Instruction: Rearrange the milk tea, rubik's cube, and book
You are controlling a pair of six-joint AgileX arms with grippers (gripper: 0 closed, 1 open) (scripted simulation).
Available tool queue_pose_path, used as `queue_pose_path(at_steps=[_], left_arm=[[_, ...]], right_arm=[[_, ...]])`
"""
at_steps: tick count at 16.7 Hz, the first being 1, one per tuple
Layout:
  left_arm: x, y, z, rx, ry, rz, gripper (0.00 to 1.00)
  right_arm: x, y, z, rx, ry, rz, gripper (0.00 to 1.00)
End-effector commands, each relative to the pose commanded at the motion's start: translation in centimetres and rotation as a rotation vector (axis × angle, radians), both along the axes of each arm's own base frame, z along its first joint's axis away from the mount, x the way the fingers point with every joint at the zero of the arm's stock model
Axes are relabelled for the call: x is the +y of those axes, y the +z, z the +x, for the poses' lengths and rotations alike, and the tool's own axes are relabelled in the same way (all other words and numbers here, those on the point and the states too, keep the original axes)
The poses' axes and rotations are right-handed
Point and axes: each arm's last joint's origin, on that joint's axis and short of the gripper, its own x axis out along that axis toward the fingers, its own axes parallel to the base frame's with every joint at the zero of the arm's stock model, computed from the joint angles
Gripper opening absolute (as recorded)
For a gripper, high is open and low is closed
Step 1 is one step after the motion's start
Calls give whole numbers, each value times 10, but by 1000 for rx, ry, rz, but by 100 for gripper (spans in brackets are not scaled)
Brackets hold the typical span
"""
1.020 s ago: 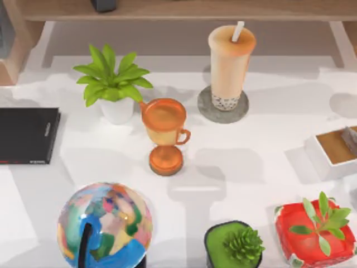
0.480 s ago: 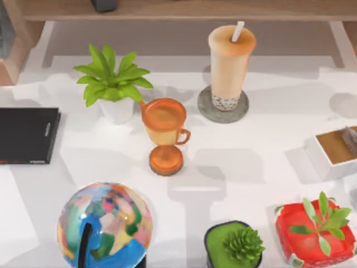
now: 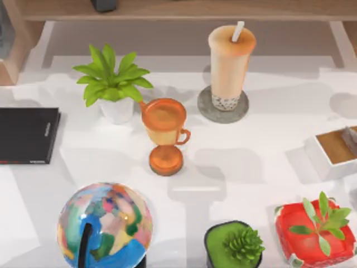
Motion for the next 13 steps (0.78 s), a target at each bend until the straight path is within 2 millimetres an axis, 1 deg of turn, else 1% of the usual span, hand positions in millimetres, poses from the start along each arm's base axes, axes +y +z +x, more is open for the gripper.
queue_pose_path(at_steps=[10, 13], left_arm=[[1, -1, -1, 9, 1, -4, 0], [2, 5, 0, 13, 1, -6, 0]], right_arm=[[0, 0, 0, 0, 0, 0, 100], [0, 0, 0, 0, 0, 0, 100]])
